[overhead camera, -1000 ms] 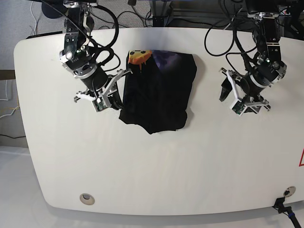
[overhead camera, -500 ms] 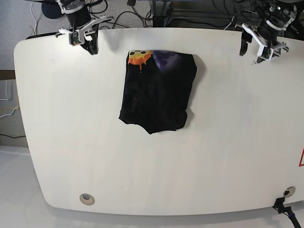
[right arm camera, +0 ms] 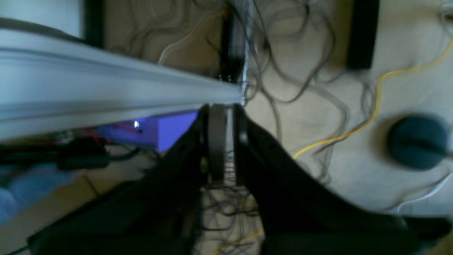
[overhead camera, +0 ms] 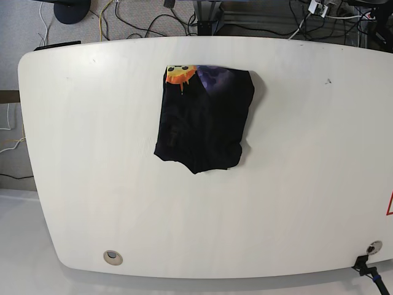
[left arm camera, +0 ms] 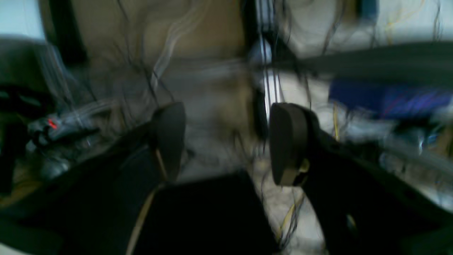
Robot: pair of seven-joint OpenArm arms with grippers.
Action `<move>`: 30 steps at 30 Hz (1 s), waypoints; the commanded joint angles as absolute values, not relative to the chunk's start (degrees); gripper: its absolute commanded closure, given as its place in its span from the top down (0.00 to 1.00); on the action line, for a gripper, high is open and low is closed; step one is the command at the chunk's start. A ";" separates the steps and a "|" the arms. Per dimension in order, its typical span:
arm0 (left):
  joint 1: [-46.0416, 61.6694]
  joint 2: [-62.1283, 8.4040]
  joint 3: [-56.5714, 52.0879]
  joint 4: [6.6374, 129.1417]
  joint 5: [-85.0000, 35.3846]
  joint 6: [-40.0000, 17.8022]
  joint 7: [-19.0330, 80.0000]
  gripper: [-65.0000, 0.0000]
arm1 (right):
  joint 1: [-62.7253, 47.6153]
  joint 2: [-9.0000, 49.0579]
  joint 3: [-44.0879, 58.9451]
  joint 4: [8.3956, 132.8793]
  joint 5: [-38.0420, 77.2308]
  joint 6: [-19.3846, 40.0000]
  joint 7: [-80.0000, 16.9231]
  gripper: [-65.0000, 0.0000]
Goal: Fold the T-shirt properly
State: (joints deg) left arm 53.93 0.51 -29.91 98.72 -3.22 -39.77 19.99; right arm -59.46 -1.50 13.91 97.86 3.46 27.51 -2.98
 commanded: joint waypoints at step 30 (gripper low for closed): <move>8.13 -3.65 -12.97 13.67 18.33 -17.27 7.69 0.53 | -12.44 2.07 13.93 20.09 -4.62 14.73 -1.45 0.05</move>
